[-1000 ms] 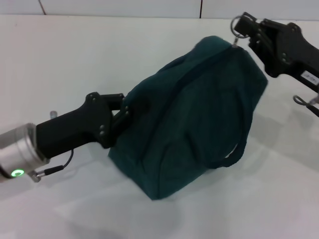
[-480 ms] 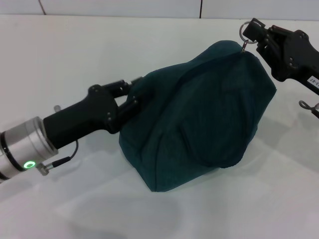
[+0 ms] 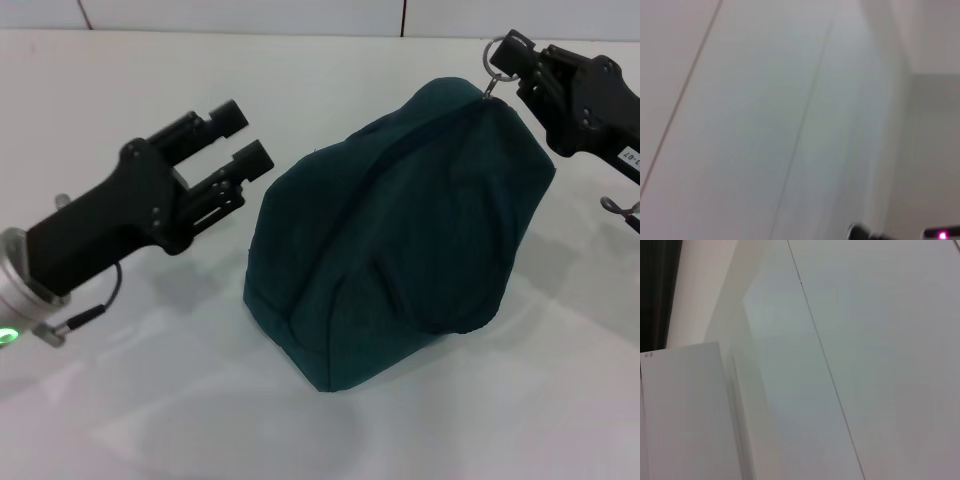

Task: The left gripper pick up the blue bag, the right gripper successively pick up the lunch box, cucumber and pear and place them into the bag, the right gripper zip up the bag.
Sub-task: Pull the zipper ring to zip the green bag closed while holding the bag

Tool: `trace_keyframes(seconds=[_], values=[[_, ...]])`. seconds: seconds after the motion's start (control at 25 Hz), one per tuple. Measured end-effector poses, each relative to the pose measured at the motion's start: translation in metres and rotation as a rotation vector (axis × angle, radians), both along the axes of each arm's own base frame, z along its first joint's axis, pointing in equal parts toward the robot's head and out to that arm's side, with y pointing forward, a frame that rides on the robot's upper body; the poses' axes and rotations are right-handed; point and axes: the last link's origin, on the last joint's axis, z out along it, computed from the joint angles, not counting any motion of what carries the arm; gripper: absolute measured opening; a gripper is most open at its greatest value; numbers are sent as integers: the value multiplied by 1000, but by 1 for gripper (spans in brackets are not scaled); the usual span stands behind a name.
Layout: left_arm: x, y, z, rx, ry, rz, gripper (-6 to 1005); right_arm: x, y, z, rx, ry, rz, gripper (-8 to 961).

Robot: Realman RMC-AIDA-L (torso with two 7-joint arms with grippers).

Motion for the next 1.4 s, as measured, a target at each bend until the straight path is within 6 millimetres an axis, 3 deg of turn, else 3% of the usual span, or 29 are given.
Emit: trace_keyframes(seconds=[0.24,0.44,0.52,0.56,0.76,0.92,1.04,1.4], values=[[23,19,35,-166,33,-81,534,2,0,0,1,4,-14,13],[64,46,58,-334,249,-59,708,3,1,-1,2,0,-27,13],[92,57,66,-351,396,-40,805,4,2,-2,3,-4,-33,13],[105,61,66,-360,463,-33,867,4,2,-2,3,-5,-35,13],[185,66,54,-344,867,70,864,2,4,-2,4,-7,-29,13],[219,61,40,-331,968,88,862,0,5,-3,3,-11,-27,13],[231,58,31,-358,981,87,859,-1,6,-4,0,-13,-26,13],[229,59,12,-354,1075,175,836,-4,7,-6,-7,-17,-16,14]])
